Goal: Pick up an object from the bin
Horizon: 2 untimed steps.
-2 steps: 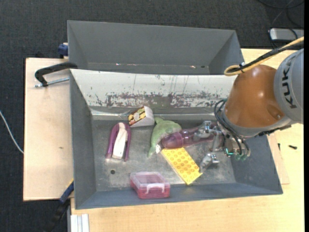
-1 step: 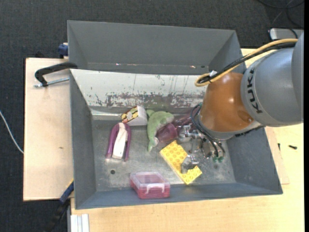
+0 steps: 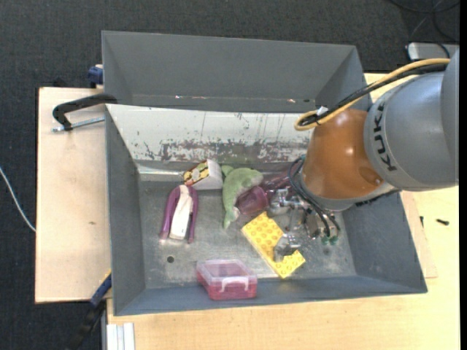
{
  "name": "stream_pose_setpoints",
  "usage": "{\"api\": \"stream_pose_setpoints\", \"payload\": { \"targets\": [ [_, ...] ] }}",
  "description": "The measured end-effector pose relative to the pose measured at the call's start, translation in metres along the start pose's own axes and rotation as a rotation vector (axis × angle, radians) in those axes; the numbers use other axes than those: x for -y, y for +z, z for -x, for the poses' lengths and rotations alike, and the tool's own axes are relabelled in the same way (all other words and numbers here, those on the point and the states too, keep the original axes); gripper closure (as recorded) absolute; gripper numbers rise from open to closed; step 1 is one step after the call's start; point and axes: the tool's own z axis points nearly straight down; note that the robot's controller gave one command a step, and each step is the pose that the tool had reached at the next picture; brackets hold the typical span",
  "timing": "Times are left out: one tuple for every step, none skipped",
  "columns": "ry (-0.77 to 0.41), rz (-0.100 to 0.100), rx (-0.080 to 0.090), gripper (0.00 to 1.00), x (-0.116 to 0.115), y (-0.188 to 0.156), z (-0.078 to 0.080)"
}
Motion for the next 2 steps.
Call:
{"api": "stream_pose_setpoints", "payload": {
  "targets": [
    [0.011, 0.007, 0.002, 1.00, -0.001, -0.046, -0.003],
    [0.005, 0.007, 0.007, 0.00, 0.015, -0.160, -0.009]
  ]
}}
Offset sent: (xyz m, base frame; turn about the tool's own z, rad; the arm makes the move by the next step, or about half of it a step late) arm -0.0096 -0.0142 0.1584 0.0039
